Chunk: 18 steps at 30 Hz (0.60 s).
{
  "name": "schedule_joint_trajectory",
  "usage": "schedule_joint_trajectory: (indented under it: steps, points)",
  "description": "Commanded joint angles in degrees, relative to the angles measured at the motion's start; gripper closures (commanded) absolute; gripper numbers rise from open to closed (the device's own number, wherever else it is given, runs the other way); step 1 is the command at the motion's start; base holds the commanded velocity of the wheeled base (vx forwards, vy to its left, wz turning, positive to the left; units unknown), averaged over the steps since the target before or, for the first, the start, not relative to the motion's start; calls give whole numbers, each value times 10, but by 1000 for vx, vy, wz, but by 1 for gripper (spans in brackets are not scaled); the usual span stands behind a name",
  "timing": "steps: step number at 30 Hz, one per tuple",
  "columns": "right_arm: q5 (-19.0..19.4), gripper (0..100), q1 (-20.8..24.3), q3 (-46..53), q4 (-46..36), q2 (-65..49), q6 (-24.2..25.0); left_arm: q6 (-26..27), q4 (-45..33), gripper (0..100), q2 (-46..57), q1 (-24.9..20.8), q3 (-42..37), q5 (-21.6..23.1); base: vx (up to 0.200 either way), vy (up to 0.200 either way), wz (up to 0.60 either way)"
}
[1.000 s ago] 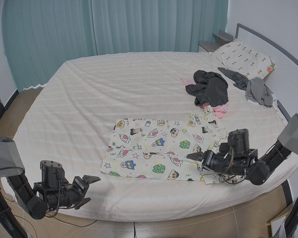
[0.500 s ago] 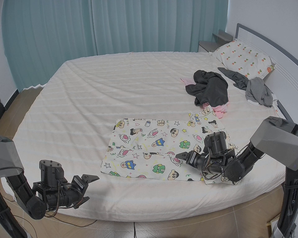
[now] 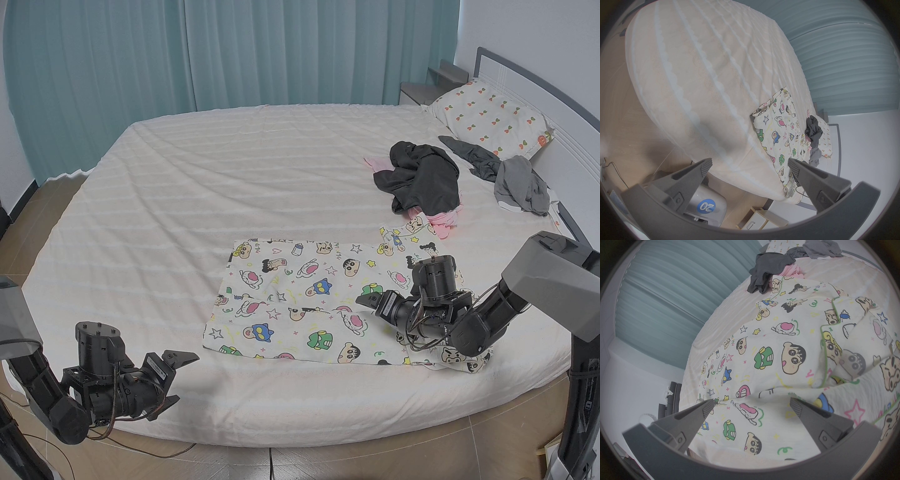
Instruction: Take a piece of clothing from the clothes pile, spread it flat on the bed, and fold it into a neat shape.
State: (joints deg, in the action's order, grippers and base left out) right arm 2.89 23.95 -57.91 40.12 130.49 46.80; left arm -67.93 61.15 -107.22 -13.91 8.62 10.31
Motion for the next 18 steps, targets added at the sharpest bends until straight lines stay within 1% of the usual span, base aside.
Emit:
schedule_joint_trajectory:
  steps: [1, 2, 4, 6, 9, 10, 12, 16, 17, 18]
  points:
    - [26, 0, 5, 50, -3, -69, 31, 0, 0, 0, 7, -2, 0, 0, 0, 0, 0]
    - [39, 0, 7, 75, -3, -95, 33, 0, 0, 0, 7, -1, 0, 0, 0, 0, 0]
    - [47, 0, 4, 114, 1, -131, 36, 0, 0, 0, 9, -2, 0, 1, 0, 0, 0]
    - [48, 0, 0, 145, 3, -158, 40, 1, 0, 0, 9, -2, 1, 2, 200, -200, 0]
    - [58, 0, -23, 201, 4, -217, 47, 2, 1, 0, 9, -5, 2, 2, 200, -200, 0]
    - [58, 0, -23, 201, 4, -217, 47, 2, 1, 0, 9, -5, 2, 2, 200, -200, 0]
    - [83, 0, -48, 240, 15, -255, 47, 3, 1, 0, 8, -7, 3, 1, 200, 0, 0]
    - [109, 0, -68, 273, 58, -274, 48, 3, 1, 0, 9, -7, 3, -3, 200, 0, 0]
    - [115, 0, -73, 287, 82, -272, 48, 3, 1, 0, 9, -7, 4, -4, 0, 0, 0]
    - [115, 0, -73, 287, 82, -272, 48, 3, 1, 0, 9, -7, 4, -4, 0, 0, 0]
